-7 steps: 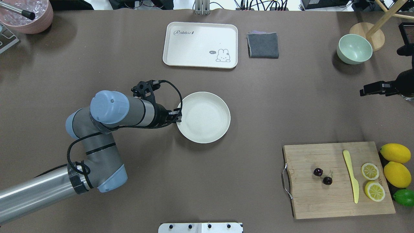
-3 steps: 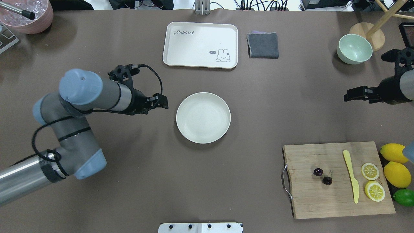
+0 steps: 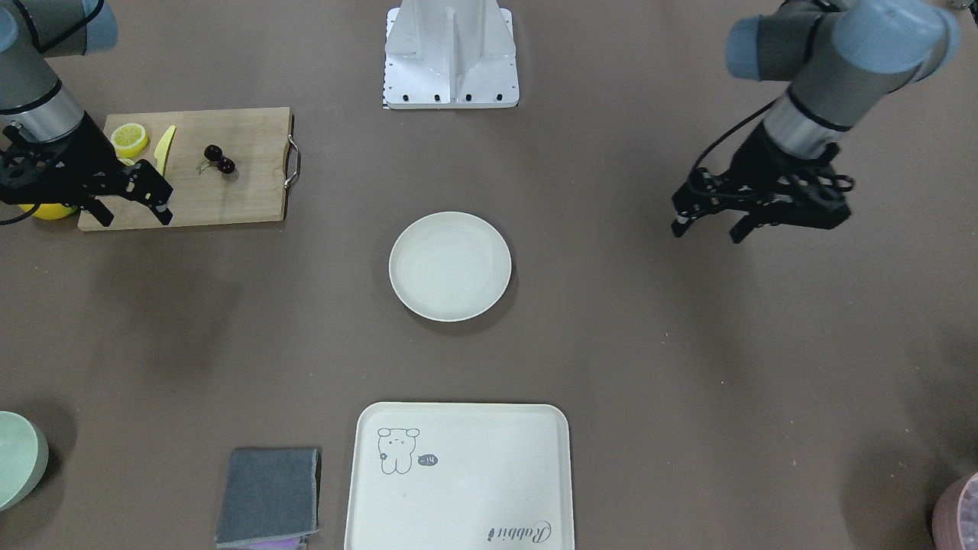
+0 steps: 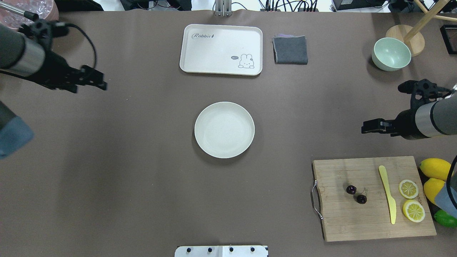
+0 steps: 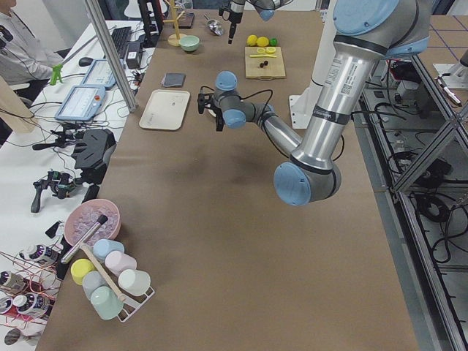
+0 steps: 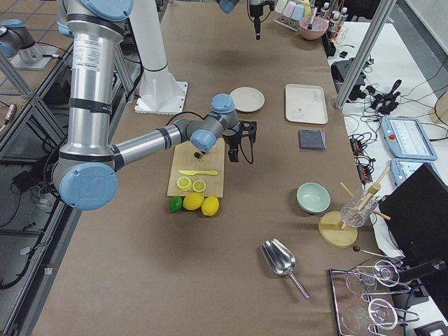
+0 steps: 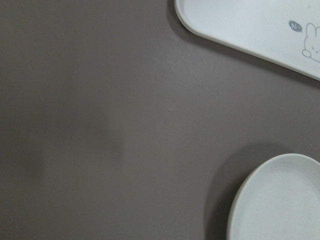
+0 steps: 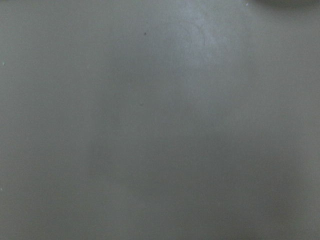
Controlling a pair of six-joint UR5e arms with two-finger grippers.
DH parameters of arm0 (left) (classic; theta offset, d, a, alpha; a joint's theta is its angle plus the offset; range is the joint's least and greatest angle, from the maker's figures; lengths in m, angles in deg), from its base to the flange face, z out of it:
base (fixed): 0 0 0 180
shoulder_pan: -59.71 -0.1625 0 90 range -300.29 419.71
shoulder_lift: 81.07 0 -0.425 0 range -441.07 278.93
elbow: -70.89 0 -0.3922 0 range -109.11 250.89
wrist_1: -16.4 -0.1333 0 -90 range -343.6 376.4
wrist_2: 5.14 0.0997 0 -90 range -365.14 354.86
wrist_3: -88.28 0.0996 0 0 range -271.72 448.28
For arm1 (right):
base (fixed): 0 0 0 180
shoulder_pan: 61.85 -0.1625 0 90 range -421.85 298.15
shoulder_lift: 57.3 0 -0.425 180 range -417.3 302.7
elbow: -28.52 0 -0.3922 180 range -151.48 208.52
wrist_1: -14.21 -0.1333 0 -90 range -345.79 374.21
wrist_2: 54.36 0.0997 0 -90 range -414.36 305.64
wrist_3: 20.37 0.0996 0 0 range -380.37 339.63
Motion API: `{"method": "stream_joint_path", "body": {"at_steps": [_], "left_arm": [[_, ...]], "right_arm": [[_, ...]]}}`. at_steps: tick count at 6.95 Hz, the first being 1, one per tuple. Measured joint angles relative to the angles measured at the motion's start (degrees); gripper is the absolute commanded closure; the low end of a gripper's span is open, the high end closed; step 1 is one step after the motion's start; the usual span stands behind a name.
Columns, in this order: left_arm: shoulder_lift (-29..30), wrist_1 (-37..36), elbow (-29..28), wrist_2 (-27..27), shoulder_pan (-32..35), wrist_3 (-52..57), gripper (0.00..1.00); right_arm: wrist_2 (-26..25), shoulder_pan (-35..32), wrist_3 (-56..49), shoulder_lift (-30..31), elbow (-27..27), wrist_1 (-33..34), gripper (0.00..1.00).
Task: Place red cherry on plate
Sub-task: 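Withdraw the left arm while moving the right gripper over the cherries, then lower the right gripper and grasp the two dark red cherries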
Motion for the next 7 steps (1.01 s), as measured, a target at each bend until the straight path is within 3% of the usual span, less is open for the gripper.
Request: {"method": "stream_joint_path", "body": {"at_steps": [2,4,6,7], "left_arm": [[-6.8,-5.9,-2.4,-7.0,16.3,28.9,0.02],[-8.6,-17.0,-8.3,-8.4,28.8,56.9,0.02],[-10.0,-20.6,-12.3,-8.0,33.4,66.9,0.02],[-10.3,-20.8,-12.7,-8.1,34.0,67.9,0.02]], "right_arm": [[-2.2,5.3,1.5,4.0,3.4,0.1,0.00],[-5.6,12.3,1.7,4.8,4.4,0.9,0.00],[-9.3,19.0,1.5,3.8,4.7,3.2,0.15],[-12.2,22.4,0.3,3.5,5.0,4.3,0.16]]}}
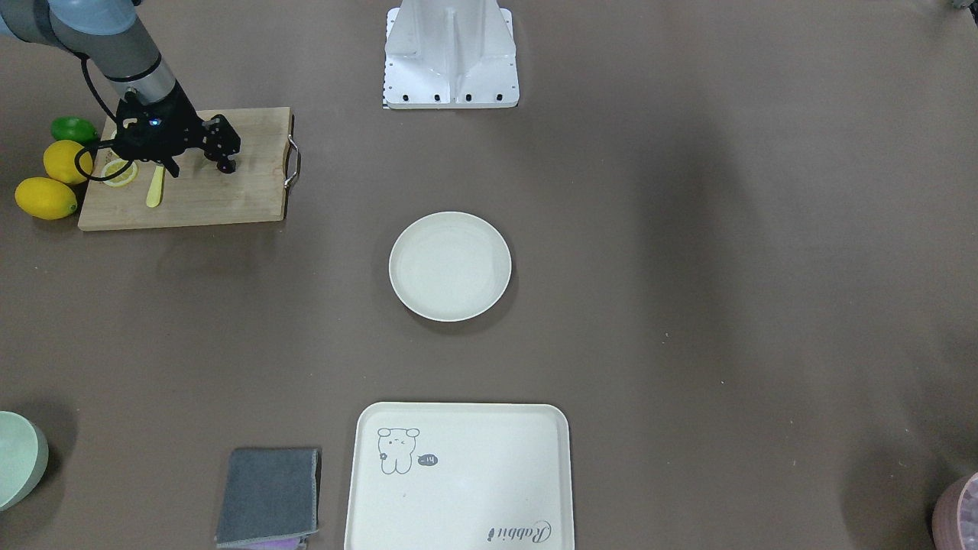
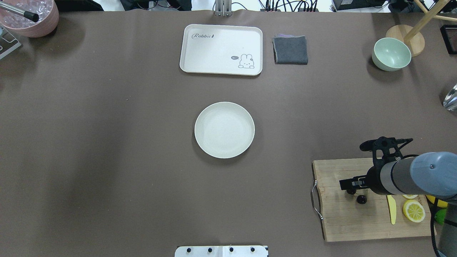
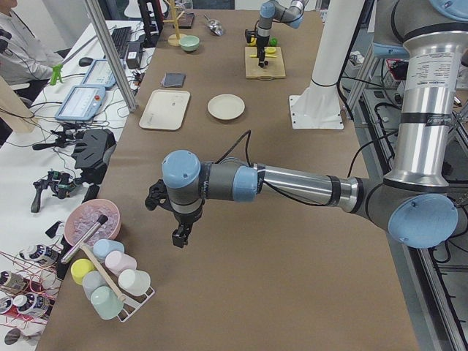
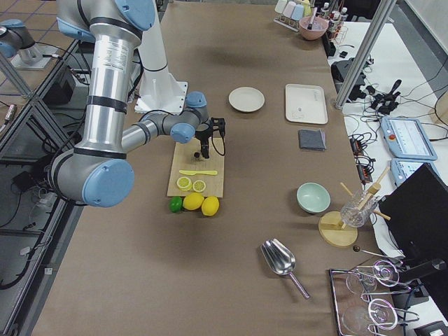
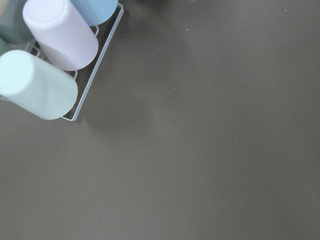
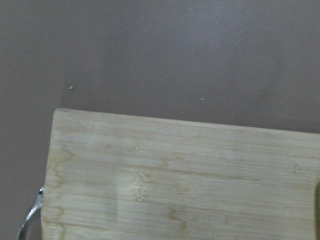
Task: Place red cherry on plate
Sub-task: 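Lower the right gripper and grasp the two dark red cherries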
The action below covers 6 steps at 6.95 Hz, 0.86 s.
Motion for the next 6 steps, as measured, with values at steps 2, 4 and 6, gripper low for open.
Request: {"method": "stream_joint_path", "body": {"at_steps": [2,4,6], "left_arm": [[-1.0,0.0,-0.1,-0.2,0.2,0.3,0.02],[-2.4,0.4,0.2,-0.3,0.3,0.4,0.02],[-3.9,2.6,0.0,-0.3,0.3,0.3,0.02]], "right_arm": [[-2.5,1.0,-13.1,-0.2,0.9,1.8,0.19],[-1.4,-1.9,-26.4,-0.3,1.1,2.1,0.20],[-1.0,-1.8,-30.1,-1.1,0.9,2.2,0.20]]}}
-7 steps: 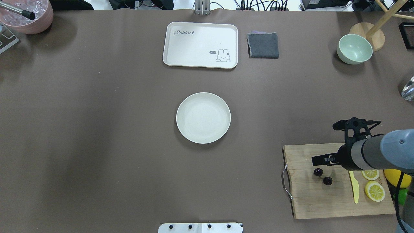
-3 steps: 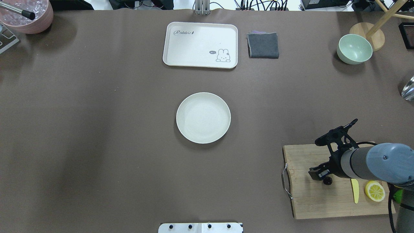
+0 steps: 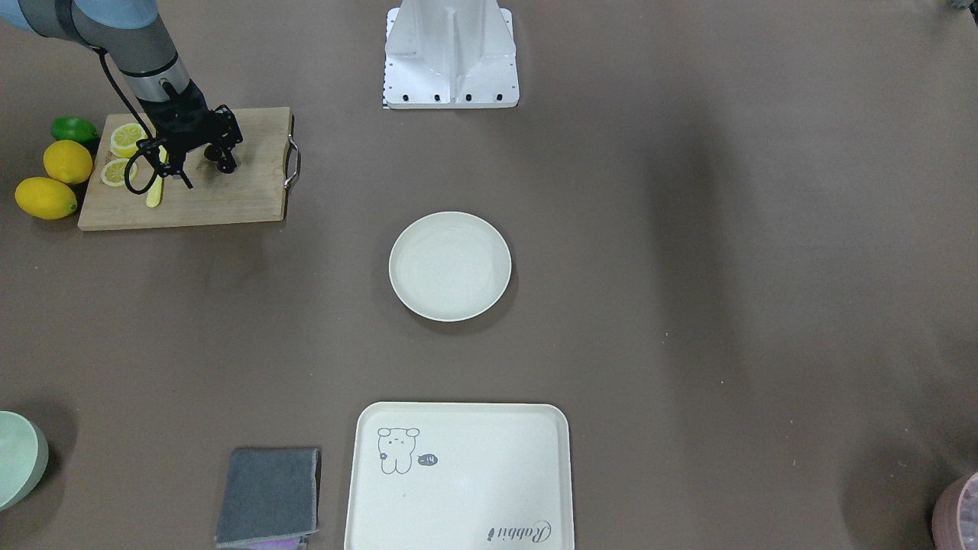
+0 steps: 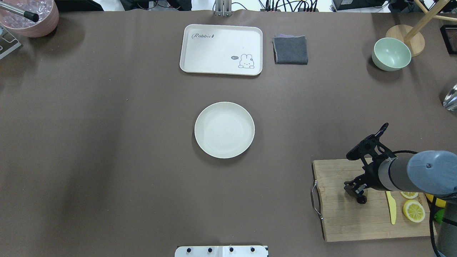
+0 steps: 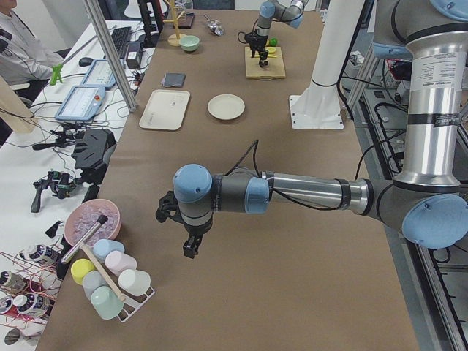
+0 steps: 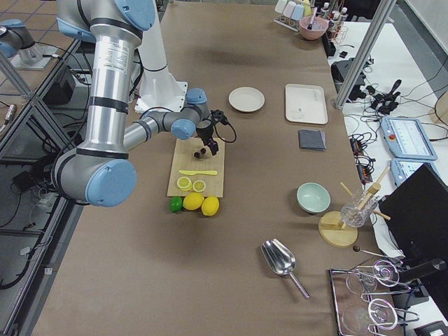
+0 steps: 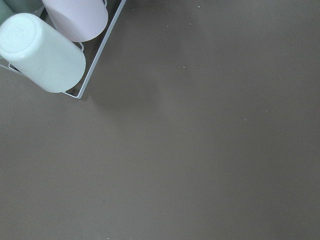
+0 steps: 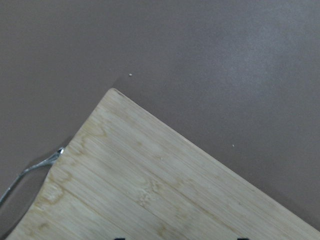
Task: Place red cherry on plate
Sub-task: 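Lower the right gripper and grasp the two dark red cherries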
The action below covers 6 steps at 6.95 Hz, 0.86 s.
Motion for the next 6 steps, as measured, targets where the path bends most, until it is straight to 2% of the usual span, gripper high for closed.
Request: {"method": "stream_joint_path", "body": {"at_steps": [2,3,4,6], "left_arm": [[-0.8,1.1,-0.3,0.0,0.0,0.0,0.02],[-0.9,1.2,-0.5,0.0,0.0,0.0,0.02],[-1.0,1.3,-0.5,0.0,0.0,0.0,0.02],[-1.2,1.3,-0.5,0.0,0.0,0.0,0.02]], "right_arm": [[0.0,2.6,-0.5,-0.5,0.0,0.0,0.21],[-0.2,3.3,-0.8,-0.4,0.0,0.0,0.28],[-0.3,3.4,-1.4,-0.3,0.0,0.0,0.30],[-0.6,3.3,-2.4,-0.2,-0.2,0.3,0.31]]}}
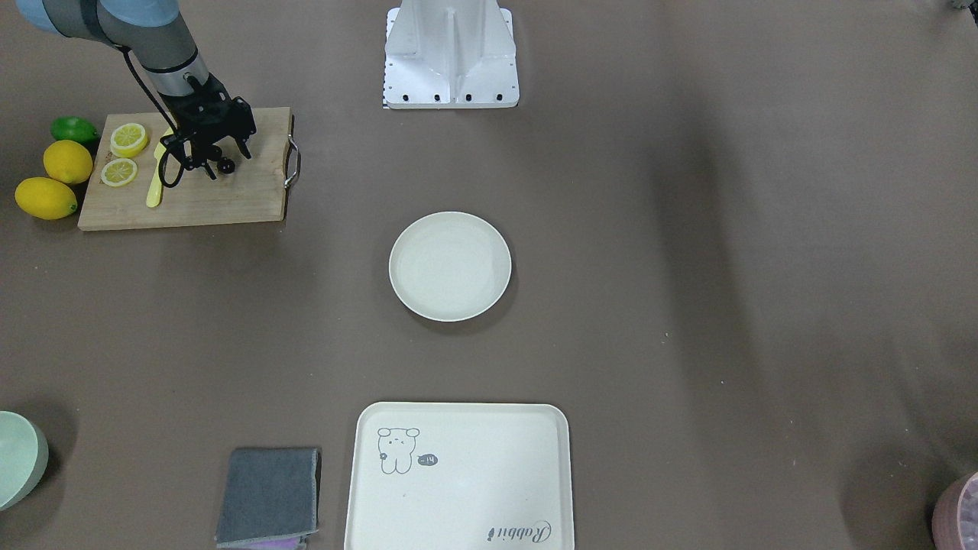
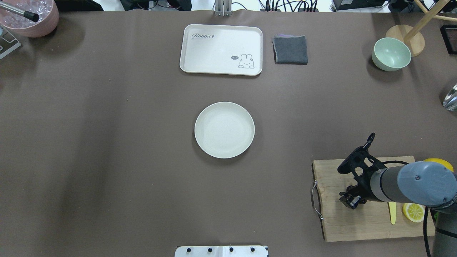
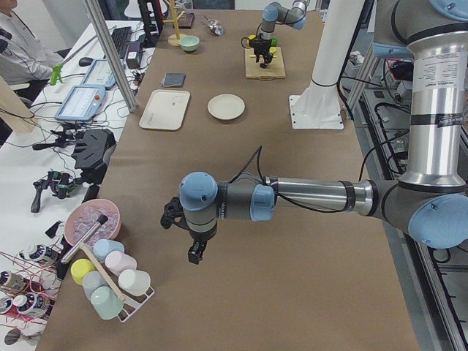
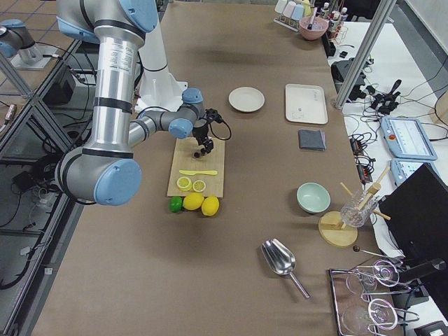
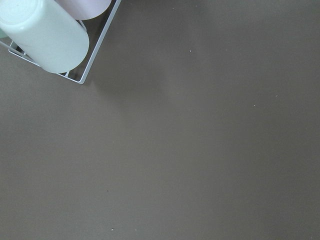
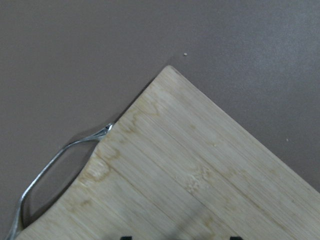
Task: Place red cherry on plate
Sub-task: 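Lower the right gripper and grasp the two dark red cherries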
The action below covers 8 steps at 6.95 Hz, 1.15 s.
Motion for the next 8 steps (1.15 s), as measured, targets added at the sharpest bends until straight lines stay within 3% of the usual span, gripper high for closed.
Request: {"method": "stream_joint_path", "body": {"at_steps": [1,2,3,4,5,8], "left_arm": [[-0.1,0.0,0.0,0.0,0.0,0.0,0.02],[-0.3,0.0,0.0,0.0,0.0,0.0,0.02],[-0.3,0.0,0.0,0.0,0.0,0.0,0.02],[-0.3,0.0,0.1,0.0,0.0,0.0,0.02],[-0.4,0.0,0.1,0.0,0.0,0.0,0.02],[-0.5,0.0,0.1,0.0,0.0,0.0,0.02]], "right_arm": [[-0.2,-0.1,-0.1,-0.1,-0.1,0.9,0.31],[-0.7,0.0,-0.2,-0.1,-0.1,1.8,0.41],[-1.3,0.1,-0.2,-0.1,-0.1,2.3,0.69],[-1.8,0.2,-0.2,-0.1,0.0,2.5,0.90],[-2.0,0.1,-0.1,-0.2,0.1,2.5,1.00],[-2.2,-0.2,0.4,-0.4,0.4,2.6,1.00]]}}
